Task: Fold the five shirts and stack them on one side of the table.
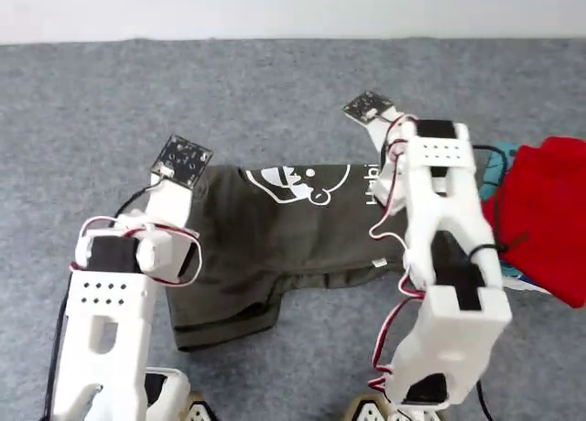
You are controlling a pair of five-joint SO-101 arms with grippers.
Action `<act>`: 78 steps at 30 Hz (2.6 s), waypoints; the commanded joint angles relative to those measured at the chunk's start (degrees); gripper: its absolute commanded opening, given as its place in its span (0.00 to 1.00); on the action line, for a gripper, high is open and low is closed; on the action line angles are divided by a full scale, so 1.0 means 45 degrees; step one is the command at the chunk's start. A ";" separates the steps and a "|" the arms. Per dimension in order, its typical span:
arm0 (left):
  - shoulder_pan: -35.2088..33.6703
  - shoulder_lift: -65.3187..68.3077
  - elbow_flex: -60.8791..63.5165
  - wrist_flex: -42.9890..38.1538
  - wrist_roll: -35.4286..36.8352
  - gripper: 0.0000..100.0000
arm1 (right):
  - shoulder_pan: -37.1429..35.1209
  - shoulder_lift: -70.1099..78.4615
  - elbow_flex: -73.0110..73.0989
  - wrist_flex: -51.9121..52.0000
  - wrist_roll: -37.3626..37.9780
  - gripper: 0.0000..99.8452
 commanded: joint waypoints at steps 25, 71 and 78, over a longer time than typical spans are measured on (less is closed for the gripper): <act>-0.3985 -0.0371 0.0010 0.0078 -0.2462 0.01 | 0.1709 0.0674 -0.0156 0.4855 -0.2188 0.03; -1.2913 -0.0352 -0.0479 0.0723 -0.4864 0.02 | -1.1966 -0.3585 0.3145 0.2374 -0.1094 0.32; -1.2952 -0.0352 -0.0479 0.0742 -0.4864 0.02 | -1.3802 -0.2589 0.3673 0.0869 -0.1915 0.33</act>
